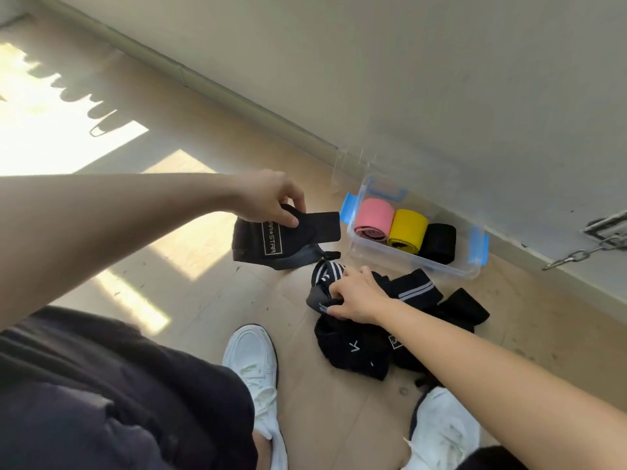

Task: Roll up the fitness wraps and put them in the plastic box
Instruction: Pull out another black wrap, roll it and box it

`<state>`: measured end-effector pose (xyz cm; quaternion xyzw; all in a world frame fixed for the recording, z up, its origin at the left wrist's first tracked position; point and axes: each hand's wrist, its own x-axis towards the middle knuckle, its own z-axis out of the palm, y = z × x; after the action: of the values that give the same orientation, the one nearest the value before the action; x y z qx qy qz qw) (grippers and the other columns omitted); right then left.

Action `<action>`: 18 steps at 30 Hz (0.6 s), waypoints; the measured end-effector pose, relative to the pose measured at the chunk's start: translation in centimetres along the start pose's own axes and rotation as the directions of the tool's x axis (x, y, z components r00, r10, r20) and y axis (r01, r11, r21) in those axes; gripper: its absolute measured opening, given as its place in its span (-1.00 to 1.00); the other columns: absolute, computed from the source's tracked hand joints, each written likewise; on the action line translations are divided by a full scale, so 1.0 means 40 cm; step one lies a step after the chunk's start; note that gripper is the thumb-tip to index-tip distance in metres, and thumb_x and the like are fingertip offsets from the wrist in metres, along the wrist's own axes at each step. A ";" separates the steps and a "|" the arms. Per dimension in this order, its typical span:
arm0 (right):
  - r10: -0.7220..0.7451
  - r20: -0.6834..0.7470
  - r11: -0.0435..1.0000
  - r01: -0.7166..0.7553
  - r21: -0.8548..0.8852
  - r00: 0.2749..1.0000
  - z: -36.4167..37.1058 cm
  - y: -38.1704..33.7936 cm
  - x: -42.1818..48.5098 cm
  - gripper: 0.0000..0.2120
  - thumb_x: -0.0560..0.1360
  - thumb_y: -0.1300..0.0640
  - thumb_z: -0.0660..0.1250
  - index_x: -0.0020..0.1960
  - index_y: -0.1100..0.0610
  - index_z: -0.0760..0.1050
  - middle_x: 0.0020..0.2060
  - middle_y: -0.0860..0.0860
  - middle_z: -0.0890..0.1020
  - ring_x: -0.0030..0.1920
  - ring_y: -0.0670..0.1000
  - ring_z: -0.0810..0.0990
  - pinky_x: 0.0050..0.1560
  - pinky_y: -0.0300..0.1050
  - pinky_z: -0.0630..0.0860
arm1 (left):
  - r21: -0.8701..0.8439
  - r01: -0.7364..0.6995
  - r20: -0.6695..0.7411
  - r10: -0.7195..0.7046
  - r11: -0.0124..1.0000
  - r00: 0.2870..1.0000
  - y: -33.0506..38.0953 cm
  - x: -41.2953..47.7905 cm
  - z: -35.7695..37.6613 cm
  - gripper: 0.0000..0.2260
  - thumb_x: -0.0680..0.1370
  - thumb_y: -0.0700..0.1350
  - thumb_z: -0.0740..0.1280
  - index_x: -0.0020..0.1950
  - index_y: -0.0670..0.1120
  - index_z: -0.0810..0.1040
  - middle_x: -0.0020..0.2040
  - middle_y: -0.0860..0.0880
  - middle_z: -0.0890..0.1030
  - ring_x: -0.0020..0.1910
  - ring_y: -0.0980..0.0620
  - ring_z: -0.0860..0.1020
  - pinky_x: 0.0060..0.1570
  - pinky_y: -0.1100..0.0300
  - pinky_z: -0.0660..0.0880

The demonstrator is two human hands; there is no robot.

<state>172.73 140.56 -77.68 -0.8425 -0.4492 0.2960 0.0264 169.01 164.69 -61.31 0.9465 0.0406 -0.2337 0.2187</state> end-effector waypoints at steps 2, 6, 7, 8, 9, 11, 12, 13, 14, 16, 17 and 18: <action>-0.007 0.021 0.990 0.004 0.141 1.000 -0.050 0.015 -0.024 -0.73 0.47 -0.01 0.45 -0.27 0.13 0.50 -0.29 0.02 0.50 -0.17 0.06 0.46 -0.06 -0.06 0.32 | 0.010 0.001 -0.003 -0.001 1.000 1.000 0.001 -0.001 -0.003 -0.80 0.59 -0.04 0.44 0.20 0.01 0.66 -0.08 0.02 0.58 -0.12 -0.02 0.54 -0.18 0.16 0.45; -0.018 0.088 0.952 -0.010 0.305 0.996 -0.207 0.049 -0.099 -0.70 0.41 0.14 0.47 -0.34 0.15 0.37 -0.41 -0.01 0.42 -0.37 -0.07 0.39 -0.28 -0.14 0.33 | 0.015 -0.022 -0.041 0.023 1.000 0.999 0.026 0.004 -0.020 -0.79 0.59 -0.03 0.43 0.21 0.01 0.66 -0.12 0.07 0.57 -0.16 0.05 0.52 -0.13 0.15 0.43; -0.031 0.111 0.948 -0.006 0.318 0.993 -0.247 0.054 -0.123 -0.67 0.41 0.17 0.47 -0.35 0.11 0.33 -0.43 -0.04 0.38 -0.39 -0.09 0.35 -0.32 -0.18 0.29 | 0.014 -0.030 -0.052 0.030 0.999 0.998 0.034 0.006 -0.022 -0.79 0.59 -0.02 0.43 0.21 0.01 0.66 -0.12 0.07 0.57 -0.15 0.05 0.52 -0.11 0.15 0.43; -0.041 0.142 0.946 -0.007 0.323 0.989 -0.283 0.056 -0.146 -0.66 0.41 0.21 0.47 -0.34 0.09 0.31 -0.42 -0.04 0.37 -0.40 -0.10 0.33 -0.34 -0.22 0.28 | 0.010 -0.036 -0.063 0.036 0.999 0.997 0.040 0.008 -0.023 -0.79 0.59 -0.02 0.43 0.21 0.01 0.65 -0.11 0.06 0.57 -0.13 0.03 0.53 -0.10 0.15 0.43; -0.034 0.166 0.948 -0.021 0.319 0.985 -0.316 0.062 -0.172 -0.67 0.40 0.26 0.46 -0.32 0.10 0.31 -0.42 -0.03 0.36 -0.41 -0.10 0.33 -0.35 -0.25 0.28 | 0.011 -0.047 -0.081 0.048 0.999 0.996 0.051 0.009 -0.024 -0.79 0.59 -0.02 0.43 0.21 0.00 0.65 -0.10 0.06 0.57 -0.10 0.01 0.53 -0.10 0.15 0.44; 0.000 0.184 0.955 -0.055 0.290 0.983 -0.374 0.075 -0.230 -0.72 0.38 0.33 0.44 -0.26 0.13 0.34 -0.39 0.00 0.43 -0.41 -0.07 0.41 -0.37 -0.25 0.33 | 0.015 -0.067 -0.101 0.068 0.998 0.993 0.070 0.009 -0.022 -0.80 0.59 -0.02 0.42 0.20 -0.01 0.65 -0.11 0.08 0.57 -0.08 -0.01 0.54 -0.12 0.16 0.44; 0.029 0.190 0.957 -0.082 0.277 0.981 -0.400 0.082 -0.261 -0.77 0.37 0.36 0.42 -0.19 0.14 0.40 -0.34 0.02 0.52 -0.37 -0.03 0.50 -0.36 -0.22 0.40 | 0.014 -0.076 -0.107 0.077 0.997 0.991 0.079 0.008 -0.022 -0.80 0.59 -0.02 0.42 0.20 -0.01 0.65 -0.12 0.09 0.56 -0.09 0.01 0.53 -0.16 0.18 0.43; 0.054 0.204 0.957 -0.109 0.270 0.978 -0.421 0.088 -0.289 -0.77 0.37 0.38 0.40 -0.07 0.13 0.48 -0.24 0.05 0.60 -0.30 0.02 0.58 -0.33 -0.19 0.48 | 0.012 -0.087 -0.112 0.088 0.996 0.990 0.088 0.007 -0.021 -0.81 0.59 -0.03 0.42 0.19 -0.02 0.65 -0.12 0.11 0.56 -0.09 0.02 0.53 -0.19 0.20 0.41; 0.080 0.218 0.961 -0.133 0.241 0.973 -0.439 0.090 -0.315 -0.67 0.37 0.38 0.39 0.06 0.08 0.54 -0.13 0.04 0.64 -0.21 0.03 0.62 -0.27 -0.20 0.53 | 0.010 -0.097 -0.117 0.098 0.995 0.988 0.097 0.005 -0.019 -0.81 0.59 -0.03 0.42 0.19 -0.02 0.65 -0.13 0.12 0.55 -0.10 0.03 0.52 -0.21 0.20 0.40; 0.116 0.188 0.984 -0.138 0.108 0.975 -0.461 0.091 -0.357 -0.60 0.39 0.32 0.39 0.17 0.00 0.60 -0.04 -0.02 0.64 -0.12 -0.04 0.61 -0.20 -0.26 0.52 | -0.008 -0.116 -0.134 0.114 0.993 0.984 0.117 0.003 -0.011 -0.81 0.59 -0.05 0.41 0.19 -0.02 0.65 -0.10 0.11 0.56 -0.08 0.03 0.52 -0.19 0.20 0.39; 0.126 0.159 0.989 -0.137 0.060 0.979 -0.462 0.090 -0.374 -0.64 0.39 0.28 0.40 0.14 0.00 0.63 -0.07 -0.06 0.64 -0.13 -0.06 0.59 -0.22 -0.28 0.49 | -0.022 -0.124 -0.143 0.120 0.992 0.982 0.131 -0.001 -0.007 -0.81 0.60 -0.05 0.41 0.21 -0.01 0.64 -0.08 0.09 0.57 -0.06 0.02 0.53 -0.19 0.21 0.40; 0.138 0.142 0.988 -0.146 0.050 0.980 -0.459 0.086 -0.390 -0.70 0.40 0.25 0.41 0.09 0.00 0.65 -0.14 -0.09 0.64 -0.16 -0.07 0.58 -0.27 -0.29 0.45 | -0.037 -0.132 -0.148 0.125 0.991 0.981 0.145 -0.004 -0.001 -0.80 0.60 -0.05 0.41 0.22 0.02 0.62 -0.06 0.08 0.58 -0.05 0.01 0.53 -0.18 0.21 0.42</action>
<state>178.31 130.54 -56.21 -0.8488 -0.3797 0.3680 -0.0006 169.94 159.50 -58.90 0.9563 0.0008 -0.1483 0.2520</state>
